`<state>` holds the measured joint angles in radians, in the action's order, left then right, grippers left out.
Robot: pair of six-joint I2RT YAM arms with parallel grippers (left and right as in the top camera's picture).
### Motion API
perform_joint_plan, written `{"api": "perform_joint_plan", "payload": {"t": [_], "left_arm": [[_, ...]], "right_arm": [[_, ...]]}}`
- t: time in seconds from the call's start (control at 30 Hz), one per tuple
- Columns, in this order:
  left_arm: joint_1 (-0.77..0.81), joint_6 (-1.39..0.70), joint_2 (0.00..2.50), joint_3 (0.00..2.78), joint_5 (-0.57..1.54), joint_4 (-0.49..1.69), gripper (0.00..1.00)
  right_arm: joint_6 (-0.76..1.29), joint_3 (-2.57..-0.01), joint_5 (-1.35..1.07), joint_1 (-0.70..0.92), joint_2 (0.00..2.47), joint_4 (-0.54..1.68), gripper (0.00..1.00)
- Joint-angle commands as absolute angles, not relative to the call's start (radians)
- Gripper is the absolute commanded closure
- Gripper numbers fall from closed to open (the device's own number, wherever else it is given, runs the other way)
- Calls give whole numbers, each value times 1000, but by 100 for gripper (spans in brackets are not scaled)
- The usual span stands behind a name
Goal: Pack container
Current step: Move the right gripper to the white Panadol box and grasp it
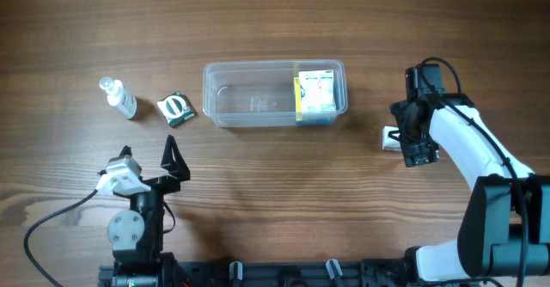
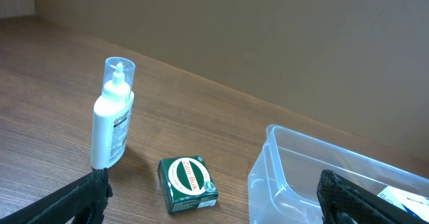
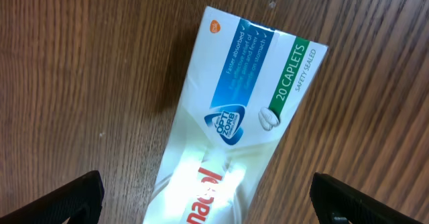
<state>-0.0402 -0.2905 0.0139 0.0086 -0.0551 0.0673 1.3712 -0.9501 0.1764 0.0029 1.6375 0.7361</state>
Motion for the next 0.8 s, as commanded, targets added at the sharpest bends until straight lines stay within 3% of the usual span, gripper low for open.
{"api": "perform_joint_plan", "payload": {"t": [0.0, 0.3, 0.47, 0.57, 0.77], "left_arm": [[-35, -273, 7, 6, -62, 68, 0], [-35, -273, 7, 6, -62, 68, 0], [-35, -273, 7, 6, -62, 68, 0], [-35, -273, 7, 6, -62, 68, 0], [-35, -273, 7, 6, -62, 68, 0]], "right_arm": [[1342, -941, 178, -23, 1668, 712, 0], [1261, -941, 125, -84, 1728, 683, 0], [1110, -941, 101, -84, 1728, 672, 2], [984, -941, 79, -84, 1728, 672, 11], [846, -941, 73, -84, 1728, 673, 37]]}}
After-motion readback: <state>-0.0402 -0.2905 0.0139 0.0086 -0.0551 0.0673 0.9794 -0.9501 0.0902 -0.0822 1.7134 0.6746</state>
